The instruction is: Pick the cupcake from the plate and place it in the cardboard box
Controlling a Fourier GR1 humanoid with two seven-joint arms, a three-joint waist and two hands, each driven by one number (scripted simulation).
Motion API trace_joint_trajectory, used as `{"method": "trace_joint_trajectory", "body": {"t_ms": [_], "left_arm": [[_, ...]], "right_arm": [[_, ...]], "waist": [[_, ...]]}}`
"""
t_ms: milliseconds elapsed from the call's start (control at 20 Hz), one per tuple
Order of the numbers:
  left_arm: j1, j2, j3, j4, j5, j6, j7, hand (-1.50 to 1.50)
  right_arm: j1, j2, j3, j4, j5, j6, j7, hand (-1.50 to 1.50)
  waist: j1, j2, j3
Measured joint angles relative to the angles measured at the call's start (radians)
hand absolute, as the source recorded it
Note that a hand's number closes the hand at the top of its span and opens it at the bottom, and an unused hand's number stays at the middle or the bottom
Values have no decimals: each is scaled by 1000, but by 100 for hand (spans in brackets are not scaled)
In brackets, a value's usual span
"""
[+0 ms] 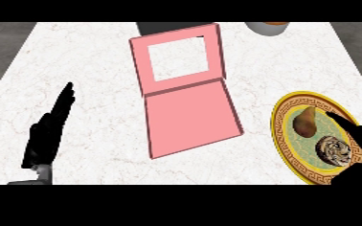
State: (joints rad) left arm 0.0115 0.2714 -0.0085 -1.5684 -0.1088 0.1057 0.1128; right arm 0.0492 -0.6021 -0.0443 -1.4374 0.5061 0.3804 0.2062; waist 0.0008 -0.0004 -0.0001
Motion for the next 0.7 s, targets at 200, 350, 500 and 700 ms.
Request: {"method": "trace_joint_trajectory", "body": {"t_ms": [200, 350, 500, 700], "left_arm": [[6, -29, 2, -2, -26, -2, -9, 0], [5, -43, 3, -3, -43, -5, -9, 0], [-10, -40, 23, 22, -50, -16, -23, 0], [0, -47, 28, 28, -50, -21, -34, 0]], "right_arm": [[14, 27, -6, 9, 50, 12, -22, -150], [3, 51, -18, 37, 61, 21, -47, 150], [9, 58, -30, 15, 87, 11, -63, 150], [11, 67, -25, 11, 179, -102, -88, 150]], "waist": [[-1, 0, 0], [-1, -1, -1], [-2, -1, -1], [-1, -1, -1]]}}
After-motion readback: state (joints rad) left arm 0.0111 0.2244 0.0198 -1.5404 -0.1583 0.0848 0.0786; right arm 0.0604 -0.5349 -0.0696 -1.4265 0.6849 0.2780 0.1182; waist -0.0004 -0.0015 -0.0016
